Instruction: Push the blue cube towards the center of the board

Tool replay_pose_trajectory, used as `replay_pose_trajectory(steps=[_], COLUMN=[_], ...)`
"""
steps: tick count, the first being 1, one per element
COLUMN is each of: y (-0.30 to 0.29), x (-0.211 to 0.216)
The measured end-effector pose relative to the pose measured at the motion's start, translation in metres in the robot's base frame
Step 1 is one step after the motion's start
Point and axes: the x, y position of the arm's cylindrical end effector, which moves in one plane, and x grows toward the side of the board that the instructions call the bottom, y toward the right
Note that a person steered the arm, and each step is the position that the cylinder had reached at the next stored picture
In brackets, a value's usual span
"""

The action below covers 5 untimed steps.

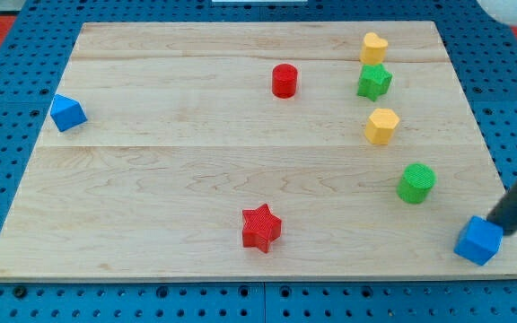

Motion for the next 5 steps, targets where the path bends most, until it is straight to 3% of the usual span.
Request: replay_pose_trajectory(steps=[2, 5], y=[-0.038, -0.078], x=[0.035, 0.012])
